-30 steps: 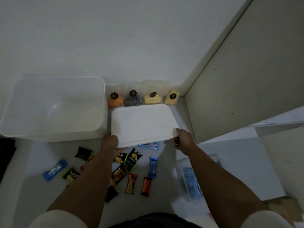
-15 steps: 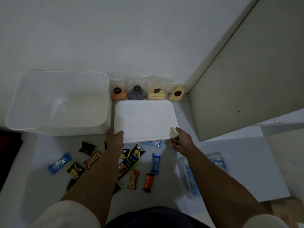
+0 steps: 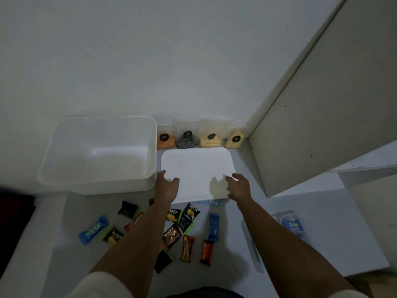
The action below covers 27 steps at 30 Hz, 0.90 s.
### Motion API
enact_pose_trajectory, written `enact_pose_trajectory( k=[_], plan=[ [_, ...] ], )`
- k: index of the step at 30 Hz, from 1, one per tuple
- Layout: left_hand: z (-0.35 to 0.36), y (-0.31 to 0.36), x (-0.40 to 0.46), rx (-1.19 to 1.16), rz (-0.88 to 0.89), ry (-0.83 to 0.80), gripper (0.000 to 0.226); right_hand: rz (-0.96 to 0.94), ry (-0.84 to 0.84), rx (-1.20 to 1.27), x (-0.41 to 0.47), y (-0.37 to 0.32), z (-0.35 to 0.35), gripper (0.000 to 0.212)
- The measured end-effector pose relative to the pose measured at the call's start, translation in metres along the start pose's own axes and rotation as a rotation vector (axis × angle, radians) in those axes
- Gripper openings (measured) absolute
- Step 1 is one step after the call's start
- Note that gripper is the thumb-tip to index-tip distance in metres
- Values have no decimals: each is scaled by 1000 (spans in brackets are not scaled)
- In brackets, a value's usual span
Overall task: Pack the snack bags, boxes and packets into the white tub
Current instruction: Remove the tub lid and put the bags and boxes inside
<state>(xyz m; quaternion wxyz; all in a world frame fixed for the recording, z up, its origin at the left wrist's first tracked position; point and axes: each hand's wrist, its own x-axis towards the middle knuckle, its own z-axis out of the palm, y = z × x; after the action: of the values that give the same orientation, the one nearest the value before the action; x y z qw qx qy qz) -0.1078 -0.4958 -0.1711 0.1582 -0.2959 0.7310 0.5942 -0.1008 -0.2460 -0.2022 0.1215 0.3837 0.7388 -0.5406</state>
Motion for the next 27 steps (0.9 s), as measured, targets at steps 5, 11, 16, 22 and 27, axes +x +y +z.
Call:
enact_pose_trajectory(
  k=[5,11,16,22,27],
  plan=[
    [4,26,18,74,51,-15,78,-135,-69,-96,-19,-67,30,50],
    [24,47,69,120,-68,35,98,-189,-166,-156,6,-113,76,55],
    [42,53,121,83,-224,104,104,-165,-292,-153,41,-132,114,36],
    [61,63,152,32,-245,258,86,-226,-161,-273,81,-130,148,25],
    [60,70,166,39,-83,381,78,-234,5,-214,93,-131,165,44]
  ],
)
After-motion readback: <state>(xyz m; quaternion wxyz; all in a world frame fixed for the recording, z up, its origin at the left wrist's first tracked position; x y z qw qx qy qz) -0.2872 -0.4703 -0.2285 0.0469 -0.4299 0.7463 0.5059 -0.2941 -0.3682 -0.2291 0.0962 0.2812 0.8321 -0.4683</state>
